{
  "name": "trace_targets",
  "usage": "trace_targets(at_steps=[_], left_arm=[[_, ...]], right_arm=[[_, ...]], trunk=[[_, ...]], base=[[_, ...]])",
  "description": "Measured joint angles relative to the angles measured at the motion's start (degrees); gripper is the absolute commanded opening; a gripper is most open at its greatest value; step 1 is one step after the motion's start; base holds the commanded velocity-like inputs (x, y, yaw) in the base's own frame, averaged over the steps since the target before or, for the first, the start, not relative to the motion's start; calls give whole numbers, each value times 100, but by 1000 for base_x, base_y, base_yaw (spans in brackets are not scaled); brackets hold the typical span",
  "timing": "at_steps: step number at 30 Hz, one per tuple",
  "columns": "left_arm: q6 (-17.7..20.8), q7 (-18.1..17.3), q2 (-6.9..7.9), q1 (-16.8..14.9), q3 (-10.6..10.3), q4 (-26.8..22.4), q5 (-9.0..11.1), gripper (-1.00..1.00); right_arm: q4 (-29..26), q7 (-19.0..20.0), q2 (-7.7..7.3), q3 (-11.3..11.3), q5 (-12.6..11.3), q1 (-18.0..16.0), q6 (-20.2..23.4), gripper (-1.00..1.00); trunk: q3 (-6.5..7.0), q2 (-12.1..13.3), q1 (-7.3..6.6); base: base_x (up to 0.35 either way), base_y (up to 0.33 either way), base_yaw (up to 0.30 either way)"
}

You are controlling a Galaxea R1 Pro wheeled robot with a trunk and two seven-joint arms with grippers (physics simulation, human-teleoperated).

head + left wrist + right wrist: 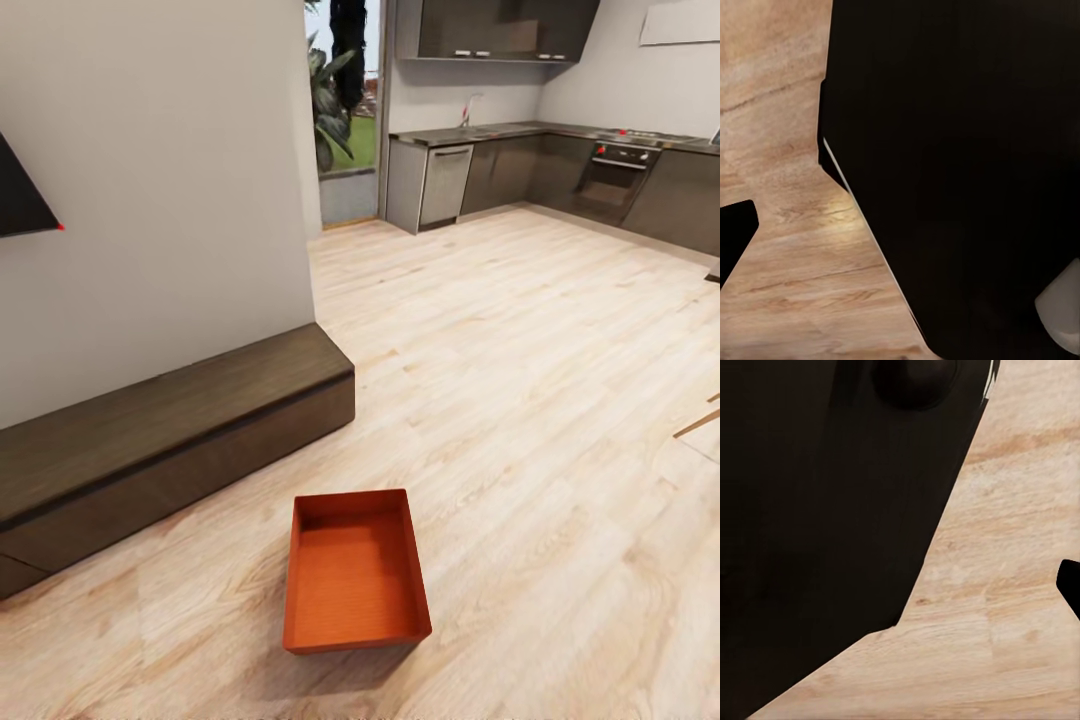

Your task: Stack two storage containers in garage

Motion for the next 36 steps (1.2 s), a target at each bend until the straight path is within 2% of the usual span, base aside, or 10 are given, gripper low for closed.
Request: trace_targets(at_steps=[36], left_arm=[[0, 0, 0, 0, 0, -1, 0, 100]], right_arm=[[0, 3, 3, 0, 21, 0, -16, 100]], trunk=[[-12, 0, 0]], base=[[0, 0, 0]])
